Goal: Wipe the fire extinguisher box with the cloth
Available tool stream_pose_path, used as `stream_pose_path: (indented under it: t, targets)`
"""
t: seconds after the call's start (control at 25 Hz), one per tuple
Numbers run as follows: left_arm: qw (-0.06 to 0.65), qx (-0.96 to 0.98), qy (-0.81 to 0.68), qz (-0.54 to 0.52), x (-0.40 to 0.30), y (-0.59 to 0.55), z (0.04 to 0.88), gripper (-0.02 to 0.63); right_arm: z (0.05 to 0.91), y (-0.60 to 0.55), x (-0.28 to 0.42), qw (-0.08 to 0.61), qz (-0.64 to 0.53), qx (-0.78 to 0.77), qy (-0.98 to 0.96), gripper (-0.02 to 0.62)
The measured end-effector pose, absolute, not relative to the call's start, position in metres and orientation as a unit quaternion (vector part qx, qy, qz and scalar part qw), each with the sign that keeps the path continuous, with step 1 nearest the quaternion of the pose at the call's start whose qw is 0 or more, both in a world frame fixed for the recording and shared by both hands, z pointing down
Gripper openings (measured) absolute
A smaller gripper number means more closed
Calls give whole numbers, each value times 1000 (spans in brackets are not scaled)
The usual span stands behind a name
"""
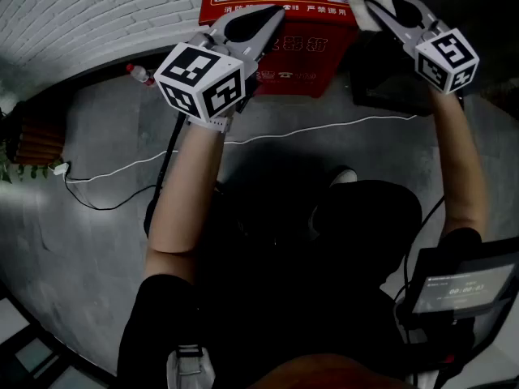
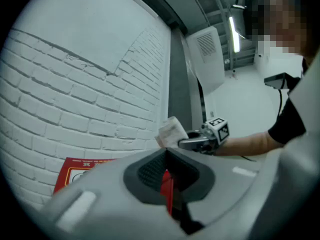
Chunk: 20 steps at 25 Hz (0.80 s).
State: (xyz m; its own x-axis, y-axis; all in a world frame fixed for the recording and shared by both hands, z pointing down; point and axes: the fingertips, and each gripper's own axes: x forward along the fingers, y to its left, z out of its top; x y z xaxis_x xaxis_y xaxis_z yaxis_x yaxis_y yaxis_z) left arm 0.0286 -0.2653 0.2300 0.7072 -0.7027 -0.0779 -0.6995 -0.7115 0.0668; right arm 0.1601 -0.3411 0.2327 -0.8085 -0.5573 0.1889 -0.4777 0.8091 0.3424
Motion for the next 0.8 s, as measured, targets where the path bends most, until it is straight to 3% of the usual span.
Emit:
stream_pose_path:
  t: [0.24, 0.52, 0.8]
  targets:
    - [13, 930, -368, -7, 19, -289, 262, 2, 248, -442, 142, 286, -212, 252, -900, 101]
    - [53, 930, -359, -59, 7, -318, 261, 2, 292, -508, 104, 445, -306, 185, -821, 100]
    - [58, 932, -352, -63, 13, -323, 265, 2, 322, -501, 102, 488, -302, 135, -808, 91]
